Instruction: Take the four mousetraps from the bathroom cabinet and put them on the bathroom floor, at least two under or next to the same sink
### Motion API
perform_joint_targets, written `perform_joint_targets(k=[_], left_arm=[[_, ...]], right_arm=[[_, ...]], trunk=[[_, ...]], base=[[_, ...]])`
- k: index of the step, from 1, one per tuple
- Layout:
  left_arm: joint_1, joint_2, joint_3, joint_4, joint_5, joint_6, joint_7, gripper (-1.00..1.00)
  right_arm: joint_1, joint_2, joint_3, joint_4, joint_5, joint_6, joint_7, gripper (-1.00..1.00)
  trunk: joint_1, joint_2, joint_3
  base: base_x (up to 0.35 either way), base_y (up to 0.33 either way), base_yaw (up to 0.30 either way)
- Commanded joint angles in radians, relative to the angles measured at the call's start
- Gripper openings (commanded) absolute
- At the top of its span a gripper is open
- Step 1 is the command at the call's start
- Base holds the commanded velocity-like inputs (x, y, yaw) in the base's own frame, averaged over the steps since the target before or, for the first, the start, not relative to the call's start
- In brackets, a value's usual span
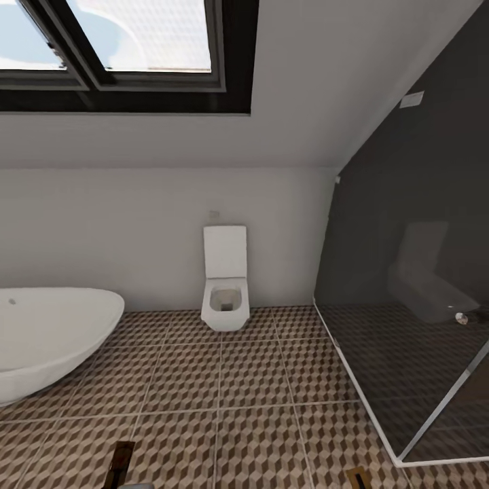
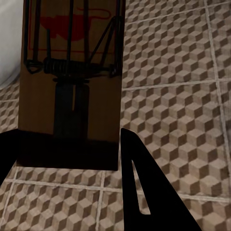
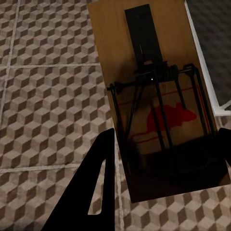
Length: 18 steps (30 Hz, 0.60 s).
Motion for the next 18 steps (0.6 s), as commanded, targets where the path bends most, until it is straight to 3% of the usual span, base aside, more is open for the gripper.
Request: perform_joint_targets(k=[1, 11, 18], left_arm=[[-0.001, -0.001, -0.008, 0.004, -0.001, -0.002, 0.009, -1.00], [-0.001, -0.001, -0.008, 0.004, -0.001, -0.002, 0.009, -1.00], [-0.001, -0.001, -0.008, 0.004, -0.001, -0.003, 0.009, -1.00]], right_arm=[[-0.001, -0.001, 0.008, 0.000, -0.010, -0.004, -0.003, -1.00], [-0.001, -0.001, 0.008, 0.000, -0.010, -0.004, -0.003, -1.00], [-0.001, -0.001, 0.008, 0.000, -0.010, -0.004, -0.003, -1.00]], trunk=[[0.001, -0.002, -0.002], [0.001, -0.002, -0.002], [0.001, -0.002, -0.002]], base=[[0.022, 0.088, -0.006], [0.102, 0.164, -0.001], [0.220, 0.090, 0.000]])
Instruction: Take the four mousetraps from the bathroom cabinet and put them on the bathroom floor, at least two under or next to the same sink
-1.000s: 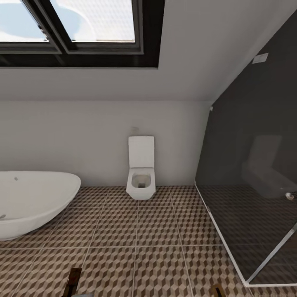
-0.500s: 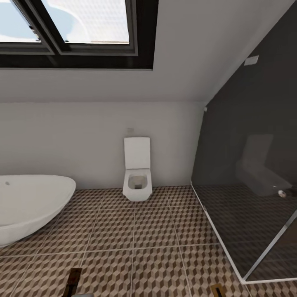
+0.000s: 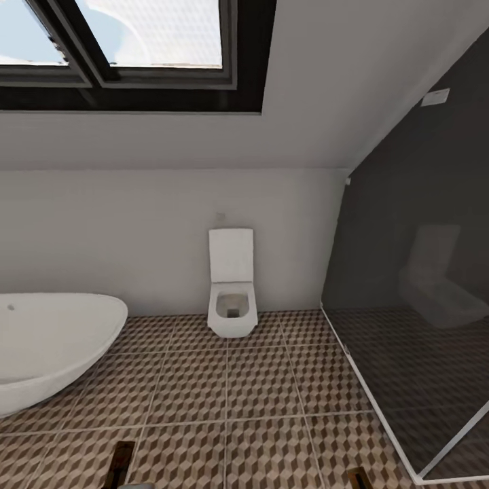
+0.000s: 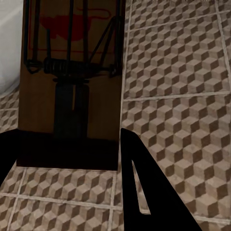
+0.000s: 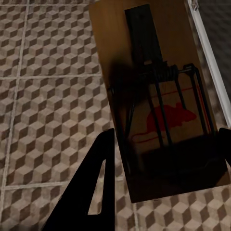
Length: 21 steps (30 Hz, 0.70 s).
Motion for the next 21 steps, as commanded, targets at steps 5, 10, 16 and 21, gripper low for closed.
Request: perform_joint_targets(k=[5, 10, 16, 21], left_arm=[[-0.001, -0.001, -0.008, 0.003, -0.001, -0.002, 0.009, -1.00], [-0.001, -0.001, -0.008, 0.003, -0.001, -0.002, 0.009, -1.00], [-0.001, -0.001, -0.008, 0.003, -0.001, -0.002, 0.009, -1.00], [-0.001, 0.000, -0.008, 0.003, -0.001, -0.002, 0.009, -1.00]], right_arm=[[-0.001, -0.001, 0.008, 0.000, -0.009, -0.004, -0.003, -1.00], [-0.001, -0.001, 0.008, 0.000, -0.009, -0.004, -0.003, -1.00], [-0.001, -0.001, 0.008, 0.000, -0.009, -0.004, -0.003, -1.00], [-0.001, -0.001, 0.008, 0.000, -0.009, -0.004, -0.003, -1.00]], trunk=[[0.001, -0.002, -0.002], [0.001, -0.002, -0.002], [0.001, -0.002, -0.002], [0.001, -0.002, -0.002]], base=[[0.262, 0.008, 0.000], [0.266, 0.001, 0.000], [0.243, 0.000, 0.000], [0.055, 0.000, 0.000]])
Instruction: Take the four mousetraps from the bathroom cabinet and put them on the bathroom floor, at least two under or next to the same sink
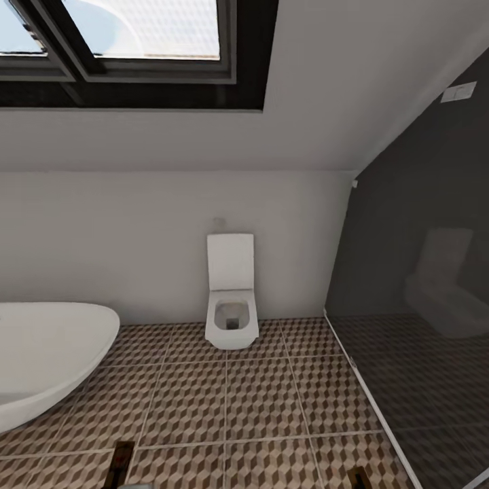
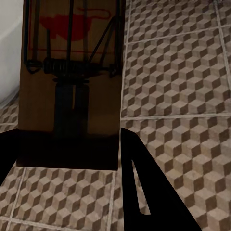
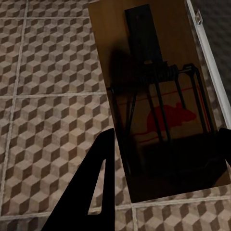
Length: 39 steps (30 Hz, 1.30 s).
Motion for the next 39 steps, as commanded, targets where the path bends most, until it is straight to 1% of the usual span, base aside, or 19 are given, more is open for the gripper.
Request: perform_joint_targets(k=[1, 11, 22, 35, 39], left_arm=[[-0.001, -0.002, -0.008, 0.004, -0.001, -0.002, 0.009, -1.00], [-0.001, -0.001, -0.008, 0.004, -0.001, -0.003, 0.009, -1.00], [-0.001, -0.001, -0.008, 0.004, -0.001, -0.003, 0.009, -1.00], [-0.001, -0.002, -0.008, 0.004, -0.001, -0.003, 0.009, -1.00], [-0.001, -0.002, -0.008, 0.004, -0.001, -0.003, 0.009, -1.00]], right_arm=[[-0.001, -0.001, 0.008, 0.000, -0.009, -0.004, -0.003, -1.00], [-0.001, -0.001, 0.008, 0.000, -0.009, -0.004, -0.003, -1.00], [-0.001, -0.001, 0.008, 0.000, -0.009, -0.004, -0.004, -1.00], [-0.001, -0.001, 0.008, 0.000, -0.009, -0.004, -0.004, -1.00], [-0.001, -0.001, 0.008, 0.000, -0.009, -0.004, -0.004, -1.00]], trunk=[[0.001, -0.002, -0.002], [0.001, -0.002, -0.002], [0.001, -0.002, -0.002], [0.001, -0.002, -0.002], [0.001, -0.002, -0.003]], base=[[0.014, 0.000, 0.000], [0.009, -0.003, 0.000], [0.090, -0.023, 0.025], [0.005, 0.000, 0.010], [0.000, 0.000, 0.116]])
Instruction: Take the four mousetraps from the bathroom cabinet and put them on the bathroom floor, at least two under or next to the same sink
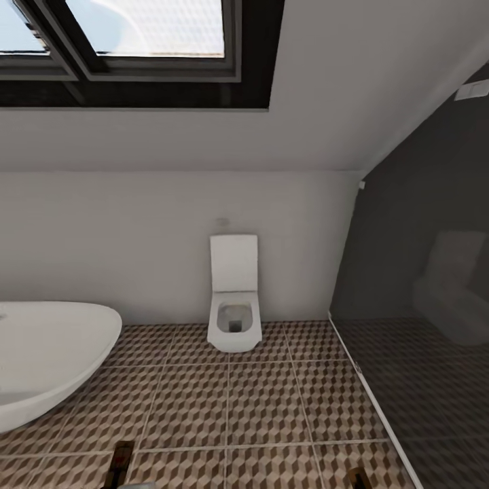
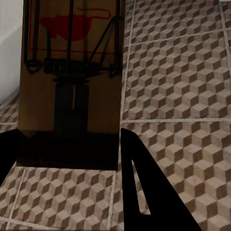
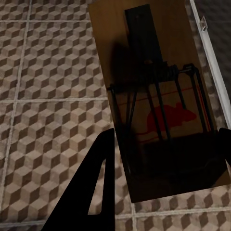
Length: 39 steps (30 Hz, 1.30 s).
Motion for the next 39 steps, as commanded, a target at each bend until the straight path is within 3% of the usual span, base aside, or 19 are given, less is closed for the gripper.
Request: perform_joint_targets(k=[1, 13, 39], left_arm=[[-0.002, -0.001, -0.008, 0.004, -0.001, -0.001, 0.009, -1.00], [-0.002, -0.002, -0.008, 0.004, -0.001, 0.000, 0.009, -1.00], [-0.002, -0.002, -0.008, 0.004, -0.001, 0.000, 0.009, -1.00]], right_arm=[[-0.001, -0.001, 0.008, 0.000, -0.009, -0.004, -0.003, -1.00], [-0.001, -0.001, 0.008, 0.000, -0.009, -0.004, -0.003, -1.00], [-0.001, -0.001, 0.008, 0.000, -0.009, -0.004, -0.003, -1.00]], trunk=[[0.001, -0.002, -0.003], [0.001, -0.002, -0.006], [0.001, -0.002, -0.006]], base=[[0.000, 0.000, 0.172], [0.000, 0.000, 0.176], [0.036, 0.000, 0.005]])
